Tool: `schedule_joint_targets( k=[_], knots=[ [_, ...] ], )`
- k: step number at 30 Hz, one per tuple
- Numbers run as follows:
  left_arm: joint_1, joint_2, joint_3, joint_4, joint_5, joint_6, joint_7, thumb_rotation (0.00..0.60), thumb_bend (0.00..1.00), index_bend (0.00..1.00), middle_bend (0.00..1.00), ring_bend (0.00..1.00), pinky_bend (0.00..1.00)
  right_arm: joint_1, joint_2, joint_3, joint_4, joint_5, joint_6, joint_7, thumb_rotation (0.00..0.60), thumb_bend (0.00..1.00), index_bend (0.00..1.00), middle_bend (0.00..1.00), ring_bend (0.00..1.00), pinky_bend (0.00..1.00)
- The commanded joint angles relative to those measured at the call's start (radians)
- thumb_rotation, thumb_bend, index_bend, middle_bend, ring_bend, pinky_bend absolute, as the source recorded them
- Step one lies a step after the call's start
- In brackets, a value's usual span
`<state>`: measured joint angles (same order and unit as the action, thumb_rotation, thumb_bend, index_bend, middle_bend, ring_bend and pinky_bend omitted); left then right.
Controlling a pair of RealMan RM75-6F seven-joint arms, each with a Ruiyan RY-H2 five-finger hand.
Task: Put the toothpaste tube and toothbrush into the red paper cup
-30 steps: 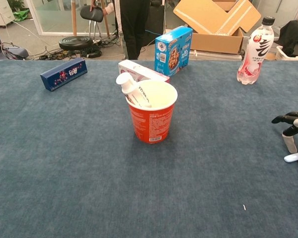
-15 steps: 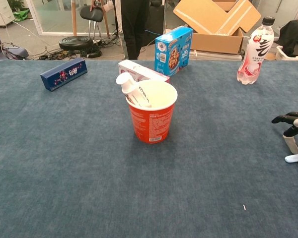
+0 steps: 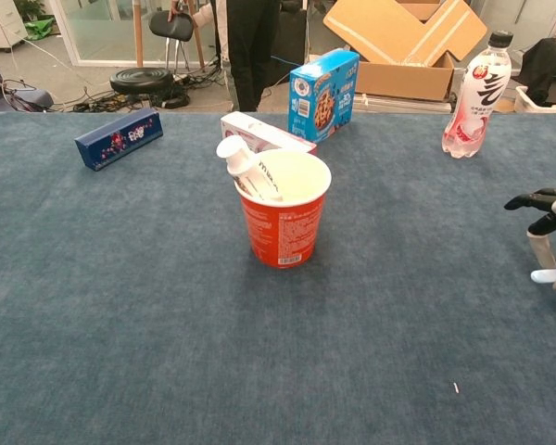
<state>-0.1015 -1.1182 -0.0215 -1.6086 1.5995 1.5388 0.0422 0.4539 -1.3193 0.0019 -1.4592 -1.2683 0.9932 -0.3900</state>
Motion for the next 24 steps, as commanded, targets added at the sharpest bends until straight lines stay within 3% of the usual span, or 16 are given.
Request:
schedule_joint_targets(
  k=[1,24],
  knots=[
    [0.0,0.0,0.0,0.0,0.001,0.0,0.0,0.6,0.15,0.44,0.37,0.37,0.42,-0.001,0.017,0.009,-0.026,-0.008,0.014,0.009,0.6,0.22,0.6,0.1,0.0,0.23],
    [0.001,0.003,-0.001,-0.002,-0.001,0.003,-0.006,0.6,0.15,0.44,0.37,0.37,0.42,0.032,0.089,0.114,-0.227,-0.08,0.122,0.066,0.6,0.22,0.6,0.1,0.0,0.23]
  ],
)
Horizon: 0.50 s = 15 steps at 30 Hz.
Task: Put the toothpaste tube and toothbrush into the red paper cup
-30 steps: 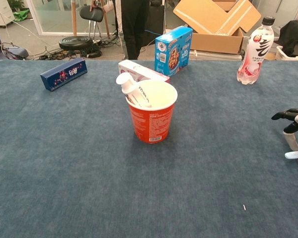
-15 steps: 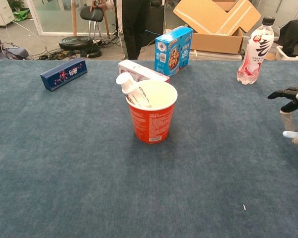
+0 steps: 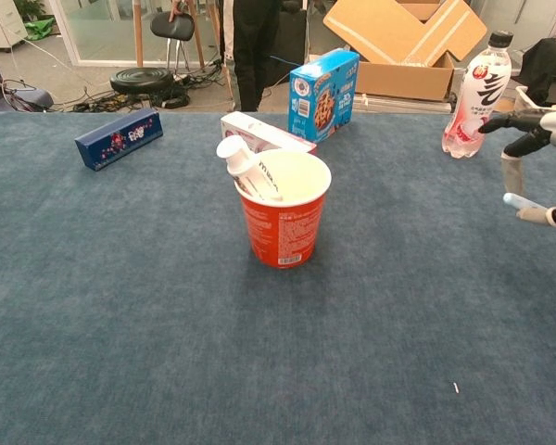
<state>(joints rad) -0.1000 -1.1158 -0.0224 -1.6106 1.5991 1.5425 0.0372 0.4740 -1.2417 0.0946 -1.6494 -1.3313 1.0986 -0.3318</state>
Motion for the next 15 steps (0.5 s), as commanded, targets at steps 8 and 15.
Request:
schedule_joint_targets(
  k=[8,15],
  knots=[
    [0.001,0.005,-0.001,-0.001,0.001,0.003,-0.01,0.6,0.15,0.44,0.37,0.37,0.42,0.035,0.052,0.071,-0.171,-0.062,0.054,0.049,0.6,0.22,0.61,0.11,0.0,0.23],
    [0.003,0.009,-0.002,-0.002,0.0,0.009,-0.013,0.6,0.15,0.44,0.37,0.37,0.42,0.054,0.093,0.104,-0.279,-0.094,0.061,0.117,0.6,0.22,0.61,0.11,0.0,0.23]
  ],
)
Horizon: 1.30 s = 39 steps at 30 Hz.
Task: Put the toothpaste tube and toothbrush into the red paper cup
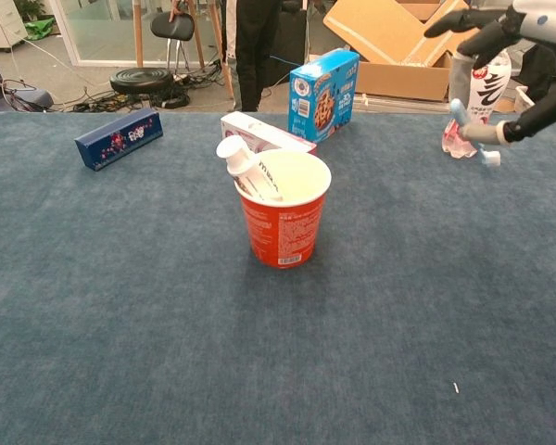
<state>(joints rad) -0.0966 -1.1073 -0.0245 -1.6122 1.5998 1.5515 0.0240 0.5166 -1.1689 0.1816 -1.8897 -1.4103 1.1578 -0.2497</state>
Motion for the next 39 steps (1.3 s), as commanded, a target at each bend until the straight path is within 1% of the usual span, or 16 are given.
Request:
schedule_joint_targets(
  k=[1,7,16,25,32,39],
  knots=[
    [0.0,0.0,0.0,0.0,0.0,-0.001,0.0,0.6,0.15,0.44,0.37,0.37,0.42,0.017,0.024,0.022,-0.052,-0.019,-0.001,0.048,0.6,0.22,0.61,0.11,0.0,0.23],
    [-0.002,0.0,-0.001,0.001,-0.007,-0.008,0.001,0.6,0.15,0.44,0.37,0.37,0.42,0.053,0.025,0.046,-0.099,-0.035,-0.025,0.099,0.6,0.22,0.61,0.12,0.0,0.23],
    [-0.001,0.009,-0.005,-0.002,-0.015,-0.007,-0.015,0.6,0.15,0.44,0.37,0.37,0.42,0.12,-0.049,0.068,-0.096,-0.018,-0.067,0.108,0.6,0.22,0.62,0.13,0.0,0.23],
    [0.01,0.023,-0.001,-0.01,-0.003,0.014,-0.028,0.6,0.15,0.44,0.37,0.37,0.42,0.188,-0.157,0.088,-0.032,0.007,-0.091,0.096,0.6,0.22,0.62,0.13,0.0,0.23],
    [0.015,0.029,0.001,-0.014,0.002,0.02,-0.041,0.6,0.15,0.44,0.37,0.37,0.42,0.209,-0.239,0.094,0.032,0.016,-0.067,0.114,0.6,0.22,0.62,0.13,0.0,0.23],
    [0.014,0.032,0.001,-0.012,0.0,0.016,-0.055,0.6,0.15,0.44,0.37,0.37,0.42,0.235,-0.282,0.103,0.091,0.029,-0.076,0.149,0.6,0.22,0.62,0.13,0.0,0.23]
  ],
)
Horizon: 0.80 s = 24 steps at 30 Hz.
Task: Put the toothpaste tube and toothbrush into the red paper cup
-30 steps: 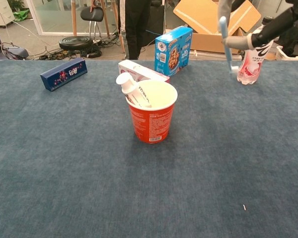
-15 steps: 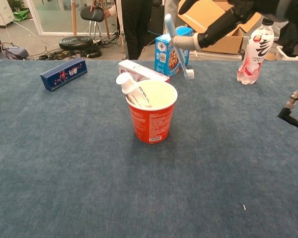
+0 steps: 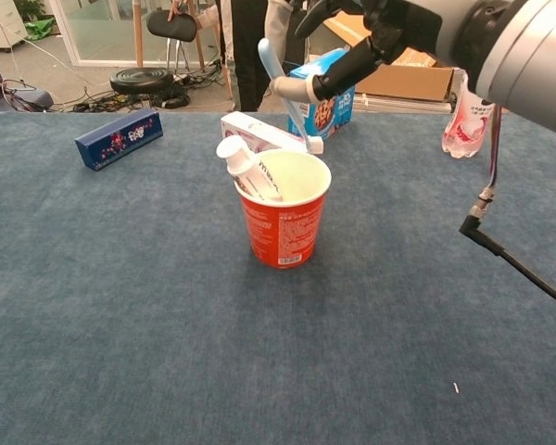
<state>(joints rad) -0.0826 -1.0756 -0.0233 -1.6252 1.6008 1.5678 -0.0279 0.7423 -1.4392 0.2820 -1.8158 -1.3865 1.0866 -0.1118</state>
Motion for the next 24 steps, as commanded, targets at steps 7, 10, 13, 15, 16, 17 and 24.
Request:
schedule_joint_targets(
  k=[7,10,13,15,16,17,24],
  knots=[
    [0.0,0.004,-0.006,0.006,-0.012,-0.001,-0.024,0.6,0.15,0.44,0.37,0.37,0.42,0.034,-0.052,0.005,0.088,0.022,-0.029,0.061,0.6,0.22,0.62,0.13,0.0,0.23],
    [0.001,0.007,-0.007,0.01,-0.015,-0.001,-0.035,0.6,0.15,0.44,0.37,0.37,0.42,0.044,-0.072,0.004,0.124,0.025,-0.039,0.089,0.6,0.22,0.62,0.13,0.0,0.23],
    [0.003,0.011,-0.01,0.011,-0.019,0.001,-0.047,0.6,0.15,0.44,0.37,0.37,0.42,0.053,-0.092,0.0,0.16,0.026,-0.048,0.117,0.6,0.22,0.62,0.13,0.0,0.23],
    [0.004,0.013,-0.011,0.011,-0.019,0.003,-0.052,0.6,0.15,0.44,0.37,0.37,0.42,0.057,-0.102,-0.003,0.179,0.026,-0.054,0.132,0.6,0.22,0.62,0.13,0.0,0.23],
    [0.004,0.014,-0.011,0.011,-0.019,0.005,-0.054,0.6,0.15,0.44,0.37,0.37,0.42,0.058,-0.106,-0.005,0.188,0.026,-0.056,0.138,0.6,0.22,0.62,0.13,0.0,0.23],
    [0.005,0.014,-0.012,0.012,-0.02,0.005,-0.056,0.6,0.15,0.44,0.37,0.37,0.42,0.06,-0.111,-0.007,0.199,0.026,-0.059,0.146,0.6,0.22,0.62,0.13,0.0,0.23],
    [0.003,0.014,-0.011,0.013,-0.02,-0.001,-0.056,0.6,0.15,0.44,0.37,0.37,0.42,0.054,-0.114,-0.019,0.231,0.027,-0.055,0.168,0.6,0.22,0.62,0.13,0.0,0.23]
  ],
)
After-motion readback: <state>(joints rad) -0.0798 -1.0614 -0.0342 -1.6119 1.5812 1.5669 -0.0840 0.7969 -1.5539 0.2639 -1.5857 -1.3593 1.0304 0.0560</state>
